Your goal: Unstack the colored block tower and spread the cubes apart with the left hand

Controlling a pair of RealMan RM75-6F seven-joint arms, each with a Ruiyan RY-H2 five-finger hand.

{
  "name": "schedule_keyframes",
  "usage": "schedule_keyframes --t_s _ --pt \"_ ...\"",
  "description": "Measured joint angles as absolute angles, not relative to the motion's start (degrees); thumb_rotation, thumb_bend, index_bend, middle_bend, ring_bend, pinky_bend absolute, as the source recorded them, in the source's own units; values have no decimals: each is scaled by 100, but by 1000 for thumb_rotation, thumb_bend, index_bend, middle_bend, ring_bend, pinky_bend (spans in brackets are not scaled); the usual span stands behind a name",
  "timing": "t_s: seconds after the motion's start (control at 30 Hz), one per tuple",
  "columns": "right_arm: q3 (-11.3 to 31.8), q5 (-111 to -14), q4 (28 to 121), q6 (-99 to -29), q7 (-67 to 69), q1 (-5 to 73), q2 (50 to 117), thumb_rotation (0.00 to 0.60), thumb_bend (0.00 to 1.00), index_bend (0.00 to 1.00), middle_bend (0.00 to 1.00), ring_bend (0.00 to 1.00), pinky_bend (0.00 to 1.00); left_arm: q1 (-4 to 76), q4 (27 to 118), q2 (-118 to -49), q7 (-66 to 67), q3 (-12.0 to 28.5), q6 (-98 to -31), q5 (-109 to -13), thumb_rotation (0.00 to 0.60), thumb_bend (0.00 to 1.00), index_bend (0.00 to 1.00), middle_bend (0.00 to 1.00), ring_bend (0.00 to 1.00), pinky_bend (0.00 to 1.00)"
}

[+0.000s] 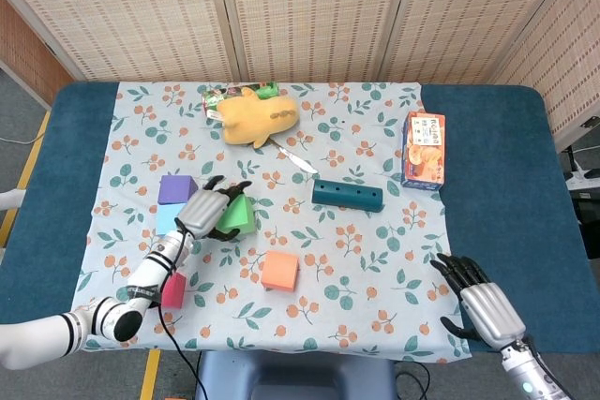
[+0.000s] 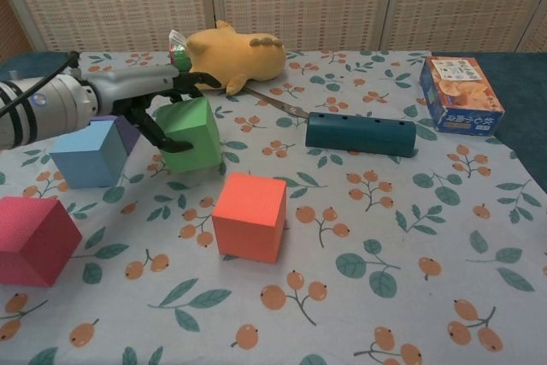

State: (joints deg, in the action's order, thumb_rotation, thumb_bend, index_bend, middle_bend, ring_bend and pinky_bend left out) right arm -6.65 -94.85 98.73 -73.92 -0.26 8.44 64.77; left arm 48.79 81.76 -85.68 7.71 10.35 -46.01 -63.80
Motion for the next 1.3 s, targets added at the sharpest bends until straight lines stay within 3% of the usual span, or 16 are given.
schedule_keyframes --t_s 0.33,0.4,0.47,0.53,0.87,1.3 --pt "-812 -9630 9874 -7173 173 947 6439 600 186 0 0 0 0 5202 7621 -9941 710 1118 -4906 -6958 600 362 0 222 396 0" --pt "-813 -9630 9868 -7178 223 955 6420 600 186 0 0 0 0 5304 7327 -10241 701 1142 -4946 -7063 600 361 0 163 270 0" --pt "-817 -9636 9863 -7177 266 964 6404 600 186 0 0 0 0 5405 7132 -10382 723 1148 -4923 -7119 600 361 0 40 60 0" --pt "-820 -9640 9852 -7176 307 974 6391 600 187 0 0 0 0 5467 7064 -10407 813 1139 -4864 -7139 600 361 0 0 1 0" --pt "-851 -9662 9856 -7173 249 974 6414 600 186 0 0 0 0 5370 7617 -9932 1151 1140 -4891 -7009 600 354 0 0 0 0" --pt "-888 -9688 9846 -7154 205 977 6435 600 186 0 0 0 0 5018 8639 -9082 1371 1042 -5390 -7161 600 337 0 0 0 0"
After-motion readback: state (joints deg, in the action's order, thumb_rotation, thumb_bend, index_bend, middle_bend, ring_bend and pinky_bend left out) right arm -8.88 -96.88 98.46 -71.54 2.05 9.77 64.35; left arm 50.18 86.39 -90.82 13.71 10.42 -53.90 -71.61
